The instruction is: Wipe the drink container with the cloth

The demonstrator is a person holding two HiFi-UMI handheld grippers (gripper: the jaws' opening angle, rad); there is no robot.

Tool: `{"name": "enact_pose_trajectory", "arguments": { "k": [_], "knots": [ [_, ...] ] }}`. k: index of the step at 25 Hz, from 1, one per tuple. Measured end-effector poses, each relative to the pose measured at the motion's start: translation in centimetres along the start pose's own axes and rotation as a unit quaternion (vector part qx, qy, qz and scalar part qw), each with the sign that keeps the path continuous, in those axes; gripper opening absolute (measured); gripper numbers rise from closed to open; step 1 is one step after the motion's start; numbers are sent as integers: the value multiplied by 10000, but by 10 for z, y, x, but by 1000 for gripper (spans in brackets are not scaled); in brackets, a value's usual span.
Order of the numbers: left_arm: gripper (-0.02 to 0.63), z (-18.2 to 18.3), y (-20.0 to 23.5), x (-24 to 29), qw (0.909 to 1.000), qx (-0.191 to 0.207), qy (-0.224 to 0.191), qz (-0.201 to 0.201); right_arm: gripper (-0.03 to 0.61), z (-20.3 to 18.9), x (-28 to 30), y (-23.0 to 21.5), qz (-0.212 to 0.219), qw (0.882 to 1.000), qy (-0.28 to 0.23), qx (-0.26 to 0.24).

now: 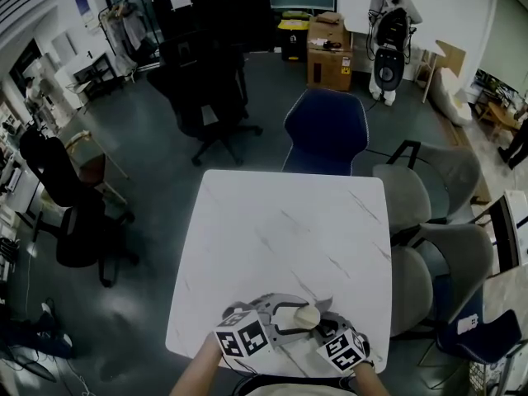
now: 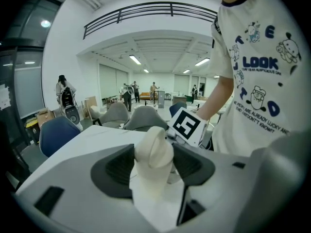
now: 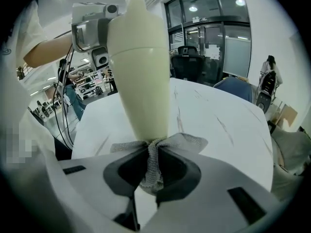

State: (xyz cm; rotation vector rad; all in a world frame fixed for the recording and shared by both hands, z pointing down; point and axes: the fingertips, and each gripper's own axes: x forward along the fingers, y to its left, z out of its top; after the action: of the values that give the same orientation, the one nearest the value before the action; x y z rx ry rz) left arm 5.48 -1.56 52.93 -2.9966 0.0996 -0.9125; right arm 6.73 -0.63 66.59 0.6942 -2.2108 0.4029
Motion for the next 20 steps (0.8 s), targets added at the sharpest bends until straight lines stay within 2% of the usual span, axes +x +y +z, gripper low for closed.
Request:
{"name": "enact_pose_trajectory", "arguments": {
  "k": [6, 9, 13, 15, 18, 20],
  "knots": [
    [256, 0, 1, 0, 9999, 100, -5, -137, 48, -1, 3, -1, -20, 10000, 55, -25],
    [258, 0, 3, 1, 9999, -141, -97, 26, 48, 3, -2, -2, -77, 10000, -33, 11],
    [259, 4, 8, -2, 9932, -851, -459, 654, 48, 5, -7, -4, -168, 9998, -110, 83],
    [266, 5, 8, -3, 9863, -1096, -613, 1066, 48, 6, -8, -4, -197, 9997, -118, 89],
    [275, -3, 3, -1, 9757, -1351, -571, 1629, 48, 7, -9, -3, -219, 9996, -149, 94],
    [275, -5, 2, -1, 9649, -1584, -601, 2005, 48, 9, -10, -2, -231, 9995, -169, 92]
  ]
}}
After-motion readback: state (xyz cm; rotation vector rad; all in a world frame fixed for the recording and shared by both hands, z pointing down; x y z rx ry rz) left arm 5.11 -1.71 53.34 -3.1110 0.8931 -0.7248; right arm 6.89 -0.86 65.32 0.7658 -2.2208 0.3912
